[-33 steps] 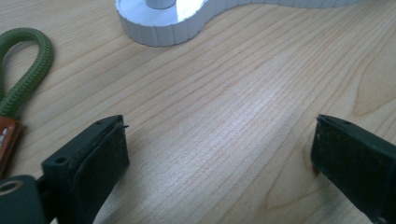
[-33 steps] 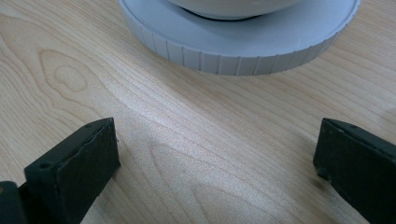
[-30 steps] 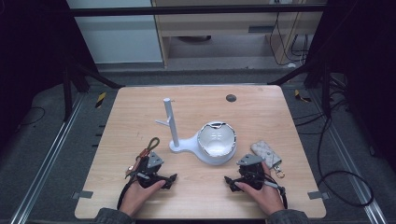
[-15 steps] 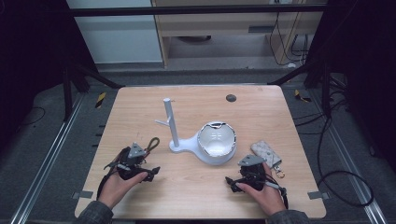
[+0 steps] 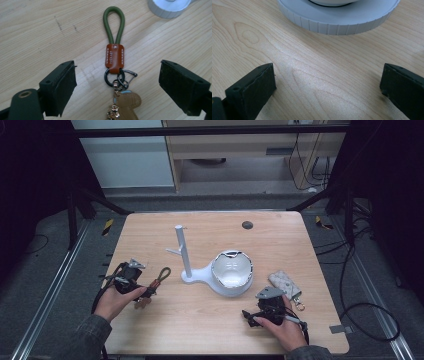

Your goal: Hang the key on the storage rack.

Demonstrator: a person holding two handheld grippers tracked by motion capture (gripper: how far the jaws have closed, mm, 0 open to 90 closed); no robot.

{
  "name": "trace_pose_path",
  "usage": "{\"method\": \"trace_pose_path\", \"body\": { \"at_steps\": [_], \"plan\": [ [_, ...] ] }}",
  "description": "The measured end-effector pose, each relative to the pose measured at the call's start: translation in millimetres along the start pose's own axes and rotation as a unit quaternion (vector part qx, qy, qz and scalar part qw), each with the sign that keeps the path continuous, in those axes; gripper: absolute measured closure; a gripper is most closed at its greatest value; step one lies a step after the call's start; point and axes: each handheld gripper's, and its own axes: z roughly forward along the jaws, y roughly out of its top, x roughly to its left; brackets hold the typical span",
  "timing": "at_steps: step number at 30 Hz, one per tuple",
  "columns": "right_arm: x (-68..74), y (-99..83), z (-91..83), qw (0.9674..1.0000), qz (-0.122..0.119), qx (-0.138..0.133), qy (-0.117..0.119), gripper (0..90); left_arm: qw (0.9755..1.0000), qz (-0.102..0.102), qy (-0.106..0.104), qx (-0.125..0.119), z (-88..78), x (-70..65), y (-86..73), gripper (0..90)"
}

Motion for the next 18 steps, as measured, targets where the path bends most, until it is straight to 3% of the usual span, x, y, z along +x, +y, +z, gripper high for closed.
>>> {"method": "trace_pose_path", "body": {
  "at_steps": [3, 7, 18],
  "plan": [
    [0.2, -0.1, 0.1, 1.0000, 0.001, -0.001, 0.000, 0.3, 0.9999, 0.000, 0.002, 0.016, 3.5, 4.7, 6.3, 18.4],
    [0.0, 0.0, 0.0, 1.0000, 0.000, 0.000, 0.000, 0.3, 0.9993, -0.009, -0.016, 0.031, 9.8, 8.7, 14.1, 24.0],
    [0.1, -0.6, -0.4, 1.0000, 0.000, -0.001, 0.001, 0.3, 0.9978, 0.012, -0.021, 0.061, 29.6, 7.1, 21.2, 45.1]
  ]
}}
